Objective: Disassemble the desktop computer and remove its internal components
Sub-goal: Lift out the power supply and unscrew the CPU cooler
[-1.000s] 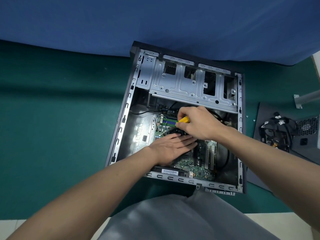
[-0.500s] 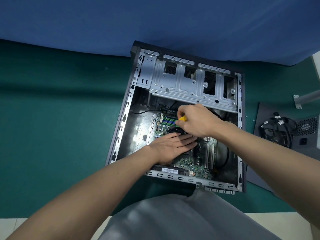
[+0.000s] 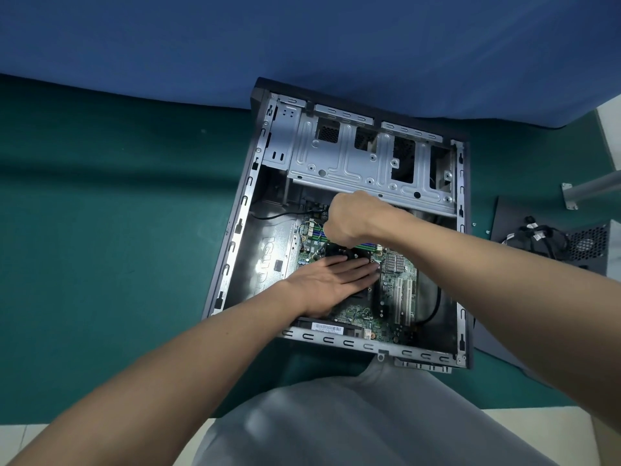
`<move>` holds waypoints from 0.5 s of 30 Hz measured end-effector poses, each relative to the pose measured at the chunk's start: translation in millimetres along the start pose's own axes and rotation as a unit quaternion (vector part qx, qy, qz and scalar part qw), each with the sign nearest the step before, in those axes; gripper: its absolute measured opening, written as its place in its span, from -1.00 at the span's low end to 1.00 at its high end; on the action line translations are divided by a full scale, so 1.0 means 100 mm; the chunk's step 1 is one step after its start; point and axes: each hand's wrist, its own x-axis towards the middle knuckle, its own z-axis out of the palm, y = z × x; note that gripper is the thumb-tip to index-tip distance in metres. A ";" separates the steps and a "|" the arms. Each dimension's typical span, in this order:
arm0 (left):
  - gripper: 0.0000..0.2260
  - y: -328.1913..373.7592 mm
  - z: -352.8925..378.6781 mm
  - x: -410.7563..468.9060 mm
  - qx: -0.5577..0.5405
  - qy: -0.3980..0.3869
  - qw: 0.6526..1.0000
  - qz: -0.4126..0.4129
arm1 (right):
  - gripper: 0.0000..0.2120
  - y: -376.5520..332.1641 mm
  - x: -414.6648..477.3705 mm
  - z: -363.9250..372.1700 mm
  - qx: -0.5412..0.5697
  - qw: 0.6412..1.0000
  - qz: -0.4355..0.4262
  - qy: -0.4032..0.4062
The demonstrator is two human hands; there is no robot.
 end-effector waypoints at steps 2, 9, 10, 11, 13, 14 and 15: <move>-0.19 0.00 0.00 0.00 -0.002 0.000 1.000 0.001 | -0.68 -0.01 0.02 0.00 -0.021 1.000 0.005 -0.008; -0.18 0.01 0.00 0.01 -0.001 0.007 1.000 0.002 | -0.68 0.06 0.03 0.05 0.001 1.000 -0.002 -0.001; -0.18 0.01 0.00 0.00 0.000 0.008 1.000 0.000 | -0.68 0.04 0.03 0.05 0.001 1.000 -0.012 0.007; -0.19 0.00 0.01 0.00 0.002 0.009 1.000 -0.001 | -0.70 0.02 0.03 0.05 -0.005 1.000 -0.025 0.014; -0.21 0.00 0.02 0.00 0.013 0.013 1.000 0.000 | -0.73 -0.04 0.03 0.05 -0.034 0.998 -0.053 0.023; -0.24 0.00 0.02 0.00 0.020 0.014 1.000 0.000 | -0.75 -0.05 0.03 0.04 -0.059 0.995 -0.070 0.026; -0.26 0.01 0.03 0.01 0.027 0.015 1.000 -0.001 | -0.76 -0.07 0.02 0.04 -0.094 0.991 -0.091 0.030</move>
